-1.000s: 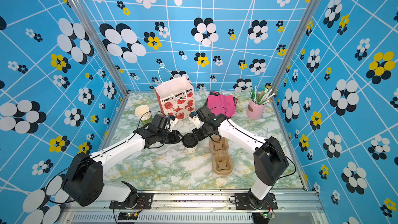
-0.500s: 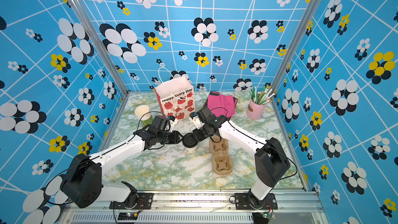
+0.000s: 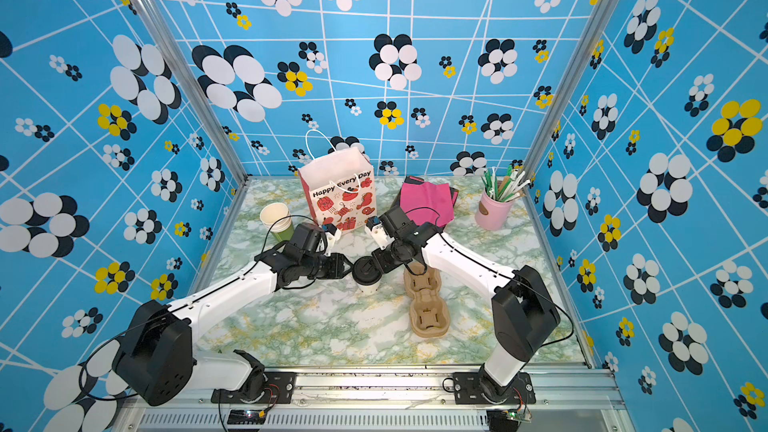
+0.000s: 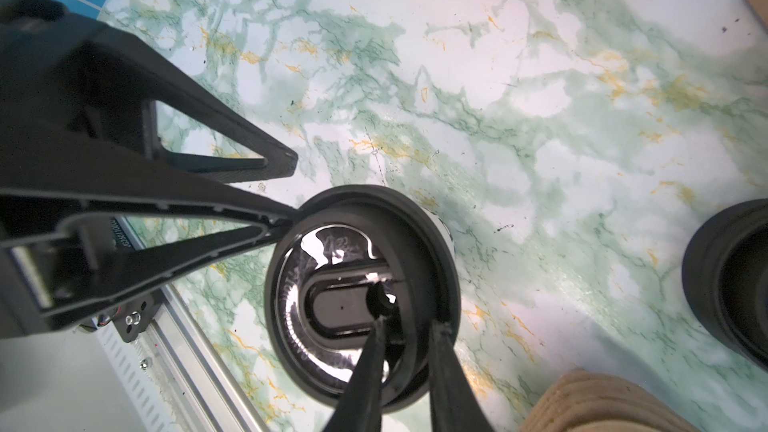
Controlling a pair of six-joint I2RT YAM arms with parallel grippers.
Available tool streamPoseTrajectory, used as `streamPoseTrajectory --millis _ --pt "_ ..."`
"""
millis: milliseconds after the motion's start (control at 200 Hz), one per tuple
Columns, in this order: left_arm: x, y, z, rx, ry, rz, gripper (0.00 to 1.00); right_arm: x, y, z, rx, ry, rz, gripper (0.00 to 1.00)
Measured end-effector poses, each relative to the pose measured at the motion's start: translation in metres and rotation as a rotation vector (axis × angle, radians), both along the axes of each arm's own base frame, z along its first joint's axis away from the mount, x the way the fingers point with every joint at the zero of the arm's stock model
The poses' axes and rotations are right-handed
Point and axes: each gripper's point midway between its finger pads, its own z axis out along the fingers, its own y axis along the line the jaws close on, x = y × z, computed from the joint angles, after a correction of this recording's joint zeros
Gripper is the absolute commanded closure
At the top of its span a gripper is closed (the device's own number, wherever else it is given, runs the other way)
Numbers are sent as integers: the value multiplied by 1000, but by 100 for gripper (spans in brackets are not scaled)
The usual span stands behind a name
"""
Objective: Pack the takeout coffee
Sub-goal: 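Press the lid tab down with the right gripper while left holds the cup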
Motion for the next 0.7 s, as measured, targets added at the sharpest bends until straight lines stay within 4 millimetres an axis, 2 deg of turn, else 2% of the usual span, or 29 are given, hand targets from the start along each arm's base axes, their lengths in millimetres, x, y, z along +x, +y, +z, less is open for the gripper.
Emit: streamPoseTrajectory --millis 215,350,700 --pt "-6 -5 22 -72 -22 -18 58 -1 0 1 -22 -13 14 78" --pt "-11 -6 29 -120 -29 -10 61 -1 0 0 -25 -8 15 78" --pt "-32 1 -3 -137 76 26 66 -2 0 0 -27 -5 16 78"
